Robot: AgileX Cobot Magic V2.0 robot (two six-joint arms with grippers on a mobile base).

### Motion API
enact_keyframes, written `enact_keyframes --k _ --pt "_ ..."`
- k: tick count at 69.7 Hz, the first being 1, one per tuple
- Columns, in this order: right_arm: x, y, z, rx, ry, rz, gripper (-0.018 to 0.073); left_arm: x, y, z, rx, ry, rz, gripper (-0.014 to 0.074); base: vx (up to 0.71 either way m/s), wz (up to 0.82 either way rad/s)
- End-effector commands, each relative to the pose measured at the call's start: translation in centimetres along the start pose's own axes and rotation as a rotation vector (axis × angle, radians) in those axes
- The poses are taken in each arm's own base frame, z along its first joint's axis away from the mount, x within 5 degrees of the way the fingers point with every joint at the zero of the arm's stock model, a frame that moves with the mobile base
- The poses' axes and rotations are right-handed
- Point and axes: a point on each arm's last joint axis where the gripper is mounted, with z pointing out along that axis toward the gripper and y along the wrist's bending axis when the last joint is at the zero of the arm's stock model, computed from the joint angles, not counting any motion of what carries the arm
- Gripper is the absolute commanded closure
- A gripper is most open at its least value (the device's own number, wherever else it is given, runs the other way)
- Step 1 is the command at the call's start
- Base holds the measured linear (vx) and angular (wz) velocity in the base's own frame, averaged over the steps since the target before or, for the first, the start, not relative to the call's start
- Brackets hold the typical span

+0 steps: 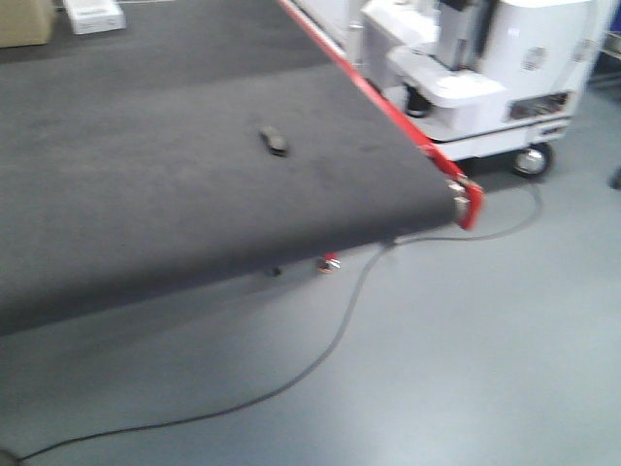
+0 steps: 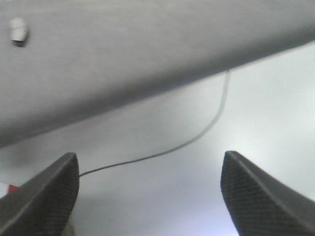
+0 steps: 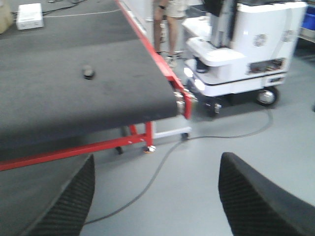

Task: Move and align brake pads A on conveyor
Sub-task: 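Drive the base away from the conveyor along the yellow floor line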

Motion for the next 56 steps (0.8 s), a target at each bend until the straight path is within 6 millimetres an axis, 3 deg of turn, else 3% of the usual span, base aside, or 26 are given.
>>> enact_keyframes --k 1,23,56 --pt "-1.26 -0.05 0.28 0.006 -0.059 -0.007 0.0061 -1.11 -0.09 -0.32 0.012 -0.072 -0.005 0.0051 -0.37 -0.45" --pt "-1.26 -0.05 0.28 0.006 -0.058 -0.007 0.0061 -1.01 -0.09 -0.31 0.012 -0.060 -0.005 0.0051 -0.32 -0.61" --pt "-1.26 -0.05 0.28 0.007 -0.058 -0.008 0.0061 -0.71 -0.10 -0.30 0.013 -0.027 -0.005 0.0051 -0.21 -0.86"
